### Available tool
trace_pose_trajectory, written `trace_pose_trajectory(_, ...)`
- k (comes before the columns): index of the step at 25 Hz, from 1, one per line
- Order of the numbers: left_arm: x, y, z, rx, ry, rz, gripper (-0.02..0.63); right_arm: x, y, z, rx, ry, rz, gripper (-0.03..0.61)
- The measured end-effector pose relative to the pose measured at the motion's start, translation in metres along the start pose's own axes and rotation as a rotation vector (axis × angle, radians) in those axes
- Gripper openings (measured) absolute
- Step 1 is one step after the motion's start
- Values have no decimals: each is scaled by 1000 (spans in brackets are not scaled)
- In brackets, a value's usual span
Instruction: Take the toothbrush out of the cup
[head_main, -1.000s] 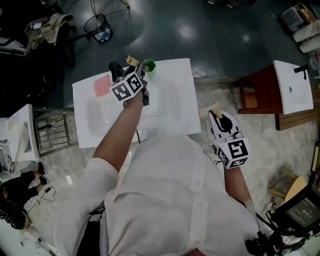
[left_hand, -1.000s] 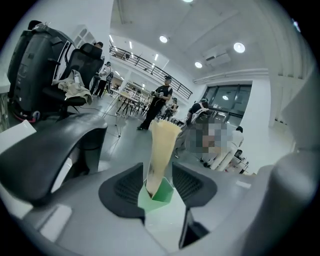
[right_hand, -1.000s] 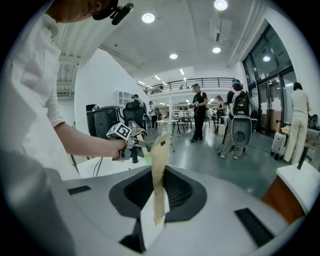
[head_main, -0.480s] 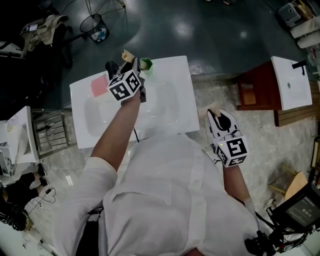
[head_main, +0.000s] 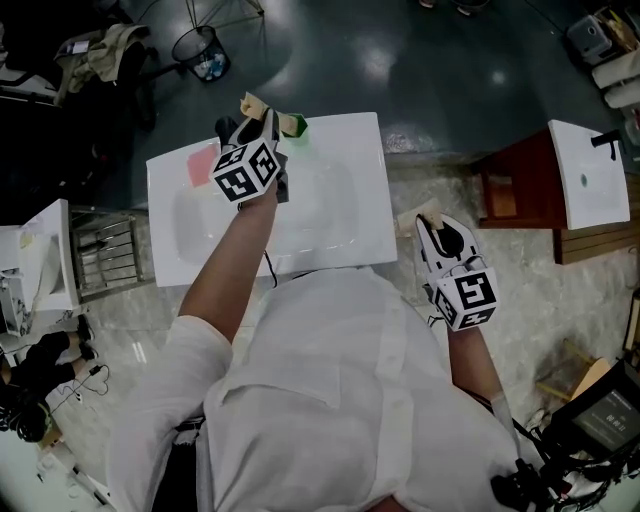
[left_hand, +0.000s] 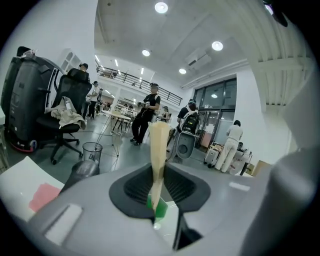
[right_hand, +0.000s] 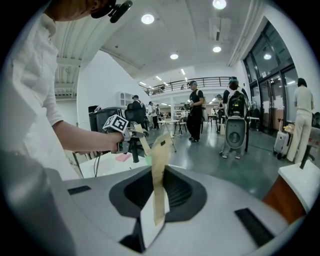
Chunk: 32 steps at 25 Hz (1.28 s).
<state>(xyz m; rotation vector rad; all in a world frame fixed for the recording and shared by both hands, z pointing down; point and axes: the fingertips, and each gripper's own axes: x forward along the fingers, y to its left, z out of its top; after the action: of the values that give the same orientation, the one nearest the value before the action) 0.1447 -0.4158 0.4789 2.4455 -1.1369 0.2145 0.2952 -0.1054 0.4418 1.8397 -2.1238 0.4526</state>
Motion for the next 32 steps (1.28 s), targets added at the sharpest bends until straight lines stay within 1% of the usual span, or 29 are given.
trace_pose_trajectory(4, -14, -6, 11, 22, -33, 16, 72, -1, -3, -1, -7, -14, 32, 48)
trace_pose_trajectory(11, -51, -22, 27, 2, -100, 28, 72, -4, -12, -2, -21, -33, 100, 48)
trace_pose_trajectory(14, -74, -30, 34, -3, -130, 35, 71, -6, -16, -3, -25, -39, 134, 48)
trace_pose_trajectory(18, -115, -45, 34, 16, -150, 48, 67, -9, -15, -11, -36, -34, 184, 48)
trace_pose_trajectory(21, -149, -54, 25, 39, -142, 54, 66, -8, -10, -17, -48, -29, 233, 48)
trace_pose_trajectory(25, -187, -70, 7, 82, -118, 37, 64, -7, -6, -21, -89, -30, 287, 48)
trace_pose_trajectory(28, -209, -82, -7, 115, -82, 7, 63, -10, -4, -16, -101, -50, 286, 48)
trace_pose_trajectory(32, -227, -96, -28, 152, -25, -53, 63, -18, 1, -13, -87, -70, 263, 48)
